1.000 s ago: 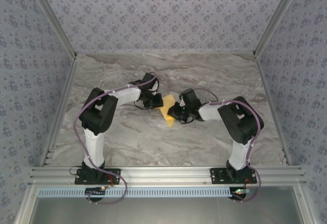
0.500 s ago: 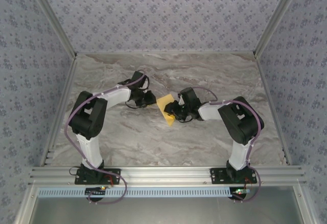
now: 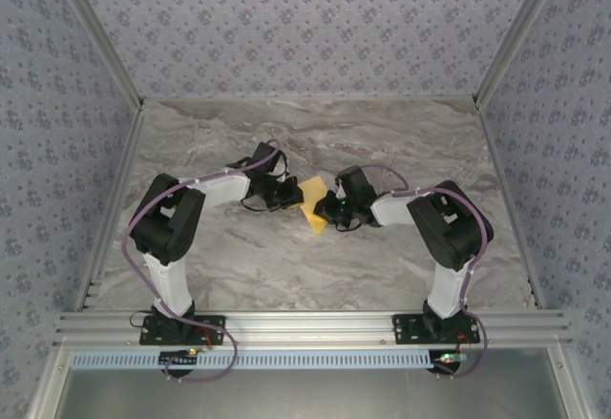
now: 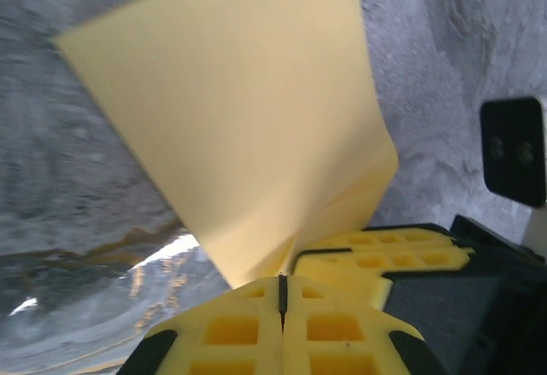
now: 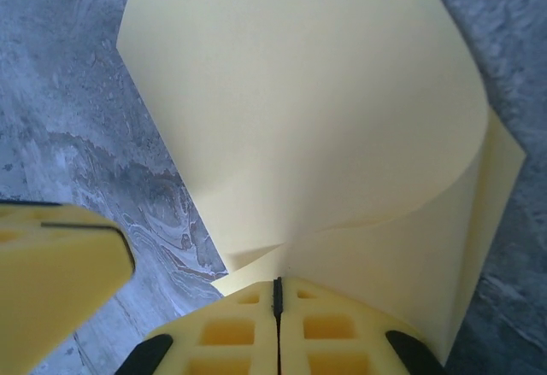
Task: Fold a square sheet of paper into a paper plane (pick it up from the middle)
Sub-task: Third fold the triangle at the center of the table.
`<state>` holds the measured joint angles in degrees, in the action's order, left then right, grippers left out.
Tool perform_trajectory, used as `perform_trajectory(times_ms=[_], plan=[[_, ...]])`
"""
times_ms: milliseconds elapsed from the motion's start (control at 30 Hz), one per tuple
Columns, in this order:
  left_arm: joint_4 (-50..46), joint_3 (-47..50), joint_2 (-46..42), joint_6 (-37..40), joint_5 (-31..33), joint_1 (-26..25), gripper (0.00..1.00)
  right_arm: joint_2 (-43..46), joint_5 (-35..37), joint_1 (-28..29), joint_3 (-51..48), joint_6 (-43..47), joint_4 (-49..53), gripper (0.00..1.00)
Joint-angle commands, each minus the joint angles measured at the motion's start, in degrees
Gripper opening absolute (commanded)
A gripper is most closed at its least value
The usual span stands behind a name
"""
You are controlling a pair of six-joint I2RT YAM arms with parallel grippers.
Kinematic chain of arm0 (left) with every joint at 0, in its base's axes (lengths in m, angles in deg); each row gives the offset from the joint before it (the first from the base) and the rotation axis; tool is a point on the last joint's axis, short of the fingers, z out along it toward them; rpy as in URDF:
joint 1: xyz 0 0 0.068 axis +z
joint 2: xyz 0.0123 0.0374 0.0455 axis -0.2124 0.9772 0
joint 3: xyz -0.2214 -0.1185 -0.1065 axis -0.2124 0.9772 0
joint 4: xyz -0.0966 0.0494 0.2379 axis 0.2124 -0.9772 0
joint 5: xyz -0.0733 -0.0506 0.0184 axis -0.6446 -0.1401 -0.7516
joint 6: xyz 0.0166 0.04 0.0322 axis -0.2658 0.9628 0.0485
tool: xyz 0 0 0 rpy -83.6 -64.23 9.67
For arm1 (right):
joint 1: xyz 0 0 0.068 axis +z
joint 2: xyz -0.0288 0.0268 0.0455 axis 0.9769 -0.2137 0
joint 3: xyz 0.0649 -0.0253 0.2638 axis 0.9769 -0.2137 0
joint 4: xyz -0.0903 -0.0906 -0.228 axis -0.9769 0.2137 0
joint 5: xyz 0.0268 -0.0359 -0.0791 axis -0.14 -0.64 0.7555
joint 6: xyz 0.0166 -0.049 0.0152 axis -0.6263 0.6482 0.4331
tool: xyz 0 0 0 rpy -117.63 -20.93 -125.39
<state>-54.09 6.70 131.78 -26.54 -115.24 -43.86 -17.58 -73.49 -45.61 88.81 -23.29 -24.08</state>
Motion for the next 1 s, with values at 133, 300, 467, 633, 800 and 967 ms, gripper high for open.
perform_trajectory(times_ms=[133,300,467,633,800,967], plan=[[1.1,-0.9,0.7,-0.1,-1.8,-1.7,0.0,-1.2,2.8,-0.4,-1.8,1.6,6.4,0.01],[-1.7,-2.8,2.9,0.7,-0.6,-2.1,0.0,-1.2,2.8,-0.4,-1.7,1.6,6.5,0.01],[-2.6,-3.5,4.1,1.2,-0.8,-2.6,0.0,-1.2,2.8,-0.4,-1.8,1.6,6.5,0.01],[-2.7,-3.7,4.4,1.5,-0.9,-2.8,0.0,-1.2,2.8,-0.4,-1.7,1.6,6.5,0.01],[-3.7,-4.0,5.0,2.1,0.2,-3.0,0.0,-1.2,2.8,-0.3,-1.6,1.6,6.5,0.01],[-5.0,-4.1,5.7,2.8,1.8,-3.0,0.0,-1.1,2.6,-0.3,-1.8,1.5,6.2,0.01]])
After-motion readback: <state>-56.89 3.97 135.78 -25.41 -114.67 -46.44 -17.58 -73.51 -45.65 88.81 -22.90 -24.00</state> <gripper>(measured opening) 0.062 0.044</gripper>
